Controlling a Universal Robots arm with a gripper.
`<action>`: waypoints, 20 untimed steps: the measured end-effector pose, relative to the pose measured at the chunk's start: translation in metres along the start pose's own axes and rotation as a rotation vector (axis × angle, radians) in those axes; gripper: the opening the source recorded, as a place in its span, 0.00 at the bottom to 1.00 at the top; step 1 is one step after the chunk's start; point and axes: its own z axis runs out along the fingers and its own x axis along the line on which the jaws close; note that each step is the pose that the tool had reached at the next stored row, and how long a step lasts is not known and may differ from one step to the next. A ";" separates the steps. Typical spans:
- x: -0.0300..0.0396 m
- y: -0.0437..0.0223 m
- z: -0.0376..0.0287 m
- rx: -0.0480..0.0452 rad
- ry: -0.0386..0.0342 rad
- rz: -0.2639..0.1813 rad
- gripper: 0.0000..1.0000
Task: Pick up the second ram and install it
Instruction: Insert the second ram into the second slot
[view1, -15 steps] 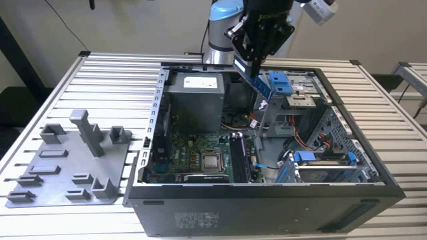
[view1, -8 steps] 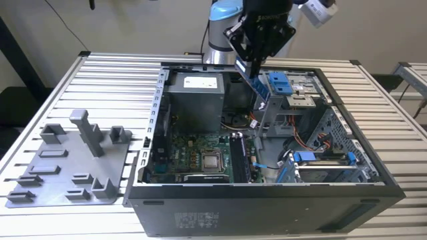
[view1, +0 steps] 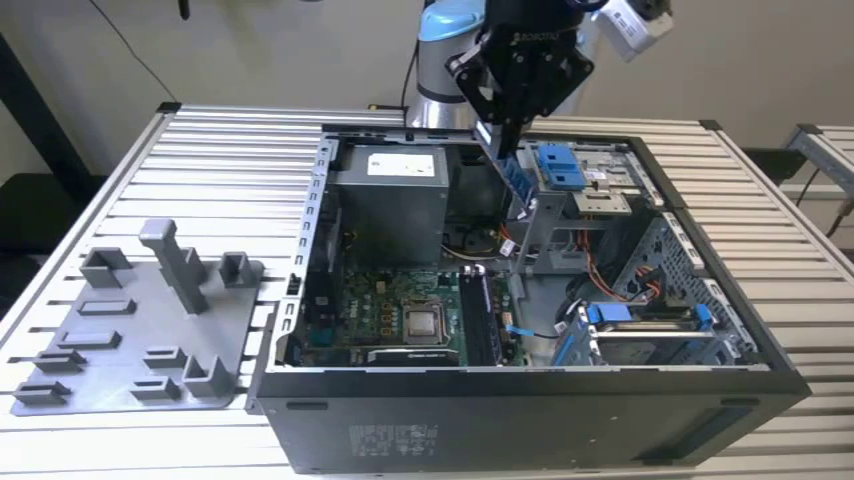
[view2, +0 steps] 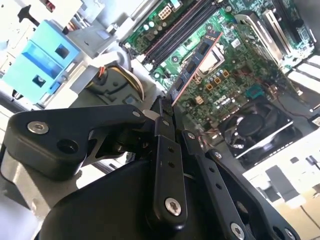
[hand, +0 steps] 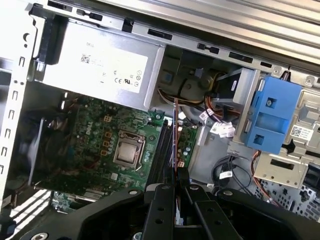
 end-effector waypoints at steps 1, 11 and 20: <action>0.0000 -0.0001 0.0002 0.0000 0.0001 0.012 0.14; 0.0002 -0.0010 0.0024 -0.0003 0.0013 0.132 0.14; 0.0005 -0.0020 0.0034 -0.0005 0.0022 0.227 0.14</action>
